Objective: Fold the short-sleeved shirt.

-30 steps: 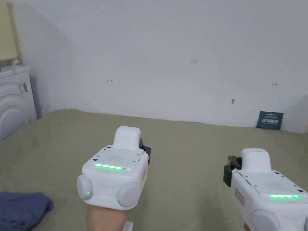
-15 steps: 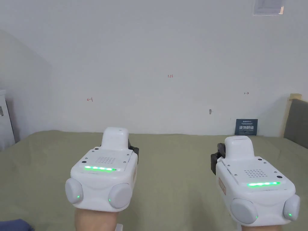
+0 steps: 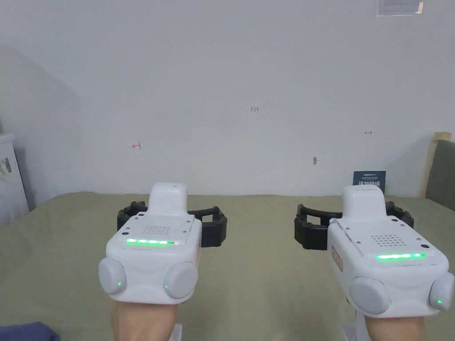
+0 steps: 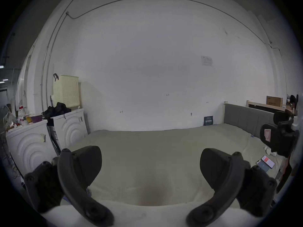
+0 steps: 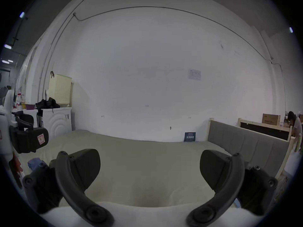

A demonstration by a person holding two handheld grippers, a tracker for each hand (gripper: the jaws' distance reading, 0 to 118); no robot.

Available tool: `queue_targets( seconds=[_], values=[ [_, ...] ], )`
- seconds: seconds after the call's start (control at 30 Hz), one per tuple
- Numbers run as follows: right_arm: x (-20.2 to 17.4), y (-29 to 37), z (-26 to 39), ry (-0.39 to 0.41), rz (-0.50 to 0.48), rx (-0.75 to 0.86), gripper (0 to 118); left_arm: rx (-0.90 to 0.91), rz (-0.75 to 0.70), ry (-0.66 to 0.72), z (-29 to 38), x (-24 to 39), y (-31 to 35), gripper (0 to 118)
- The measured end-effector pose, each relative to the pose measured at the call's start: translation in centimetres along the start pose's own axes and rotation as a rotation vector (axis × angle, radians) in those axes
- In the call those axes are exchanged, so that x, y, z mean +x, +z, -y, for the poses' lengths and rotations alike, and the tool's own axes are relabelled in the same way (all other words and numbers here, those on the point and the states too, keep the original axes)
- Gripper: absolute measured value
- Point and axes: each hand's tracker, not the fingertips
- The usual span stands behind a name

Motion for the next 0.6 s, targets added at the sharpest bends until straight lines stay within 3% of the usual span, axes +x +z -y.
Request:
queue_targets(
  seconds=[0.2, 0.3, 0.4, 0.6],
  values=[
    [0.0, 0.1, 0.2, -0.030, -0.014, -0.019, 118, 0.013, 0.003, -0.023, -0.8, 0.6, 0.9, 118],
    [-0.3, 0.0, -0.5, -0.015, -0.034, -0.004, 118, -0.082, 0.118, 0.072, -0.8, 0.3, -0.1, 118],
    [-0.7, 0.0, 0.0, 0.008, -0.027, -0.011, 118, -0.143, 0.018, 0.028, -1.7, 1.4, 0.2, 118],
    [-0.7, 0.2, 0.3, 0.000, -0.035, -0.034, 118, -0.092, 0.063, 0.039, -2.1, 1.3, 1.4, 118]
  ],
)
